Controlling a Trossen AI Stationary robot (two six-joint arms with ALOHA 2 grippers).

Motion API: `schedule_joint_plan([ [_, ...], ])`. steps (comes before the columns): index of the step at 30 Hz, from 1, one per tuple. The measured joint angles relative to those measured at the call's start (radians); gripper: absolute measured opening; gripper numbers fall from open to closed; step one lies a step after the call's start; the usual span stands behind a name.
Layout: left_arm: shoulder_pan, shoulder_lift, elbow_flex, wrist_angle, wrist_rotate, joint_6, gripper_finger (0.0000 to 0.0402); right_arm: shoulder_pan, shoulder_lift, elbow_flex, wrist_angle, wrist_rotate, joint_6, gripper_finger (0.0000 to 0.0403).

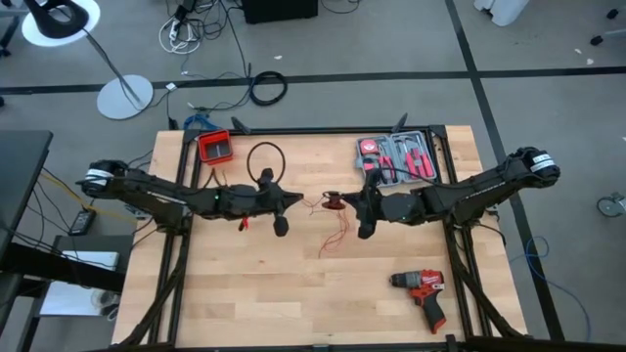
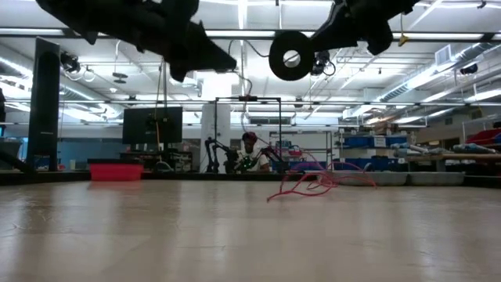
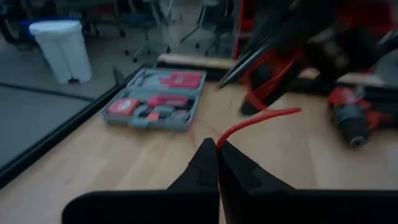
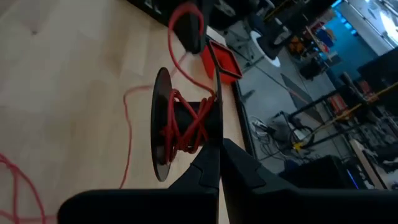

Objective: Coil cords
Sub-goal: Uncoil the red wire from the black spool

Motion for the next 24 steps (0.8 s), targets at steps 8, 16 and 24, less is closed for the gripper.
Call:
schedule_joint_plan([
  [8,-0.057,0.0,0.0,0.18,0.027,0.003,0.0,-0.074,0.0,0.0,0.002,0.062,0.0,0.0],
  [16,-0.108,0.022,0.063,0.191,0.039,0.014,0.0,-0.173,0.009,-0.001,0.124,0.164,-0.011,0.0],
  [24,-0.118,0.164,0.13,0.193,0.067,0.028,0.0,-0.209,0.027,-0.001,0.343,0.184,-0.018,0.0],
])
